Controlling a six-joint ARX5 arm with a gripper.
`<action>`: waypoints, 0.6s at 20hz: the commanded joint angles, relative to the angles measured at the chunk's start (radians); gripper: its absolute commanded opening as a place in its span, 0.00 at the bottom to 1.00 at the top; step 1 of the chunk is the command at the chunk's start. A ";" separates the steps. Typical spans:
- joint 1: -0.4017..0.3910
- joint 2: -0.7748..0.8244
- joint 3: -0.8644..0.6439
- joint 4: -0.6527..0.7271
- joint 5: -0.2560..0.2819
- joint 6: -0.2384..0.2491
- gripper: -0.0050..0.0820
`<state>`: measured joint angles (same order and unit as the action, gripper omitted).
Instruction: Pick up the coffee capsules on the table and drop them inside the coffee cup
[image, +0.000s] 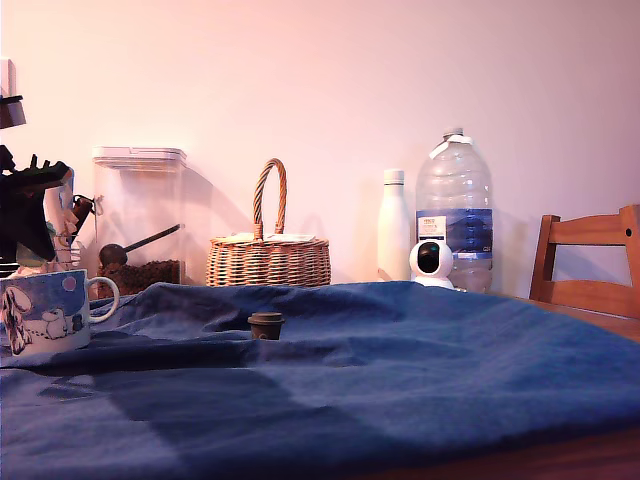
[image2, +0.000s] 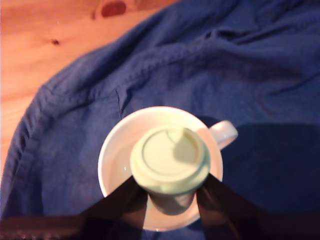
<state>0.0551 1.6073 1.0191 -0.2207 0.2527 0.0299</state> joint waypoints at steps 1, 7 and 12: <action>0.006 0.009 -0.009 0.005 0.001 0.005 0.28; 0.006 0.009 -0.009 0.006 -0.003 0.005 0.37; 0.006 0.009 -0.009 0.009 -0.003 0.005 0.78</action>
<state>0.0551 1.6073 1.0191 -0.2169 0.2523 0.0299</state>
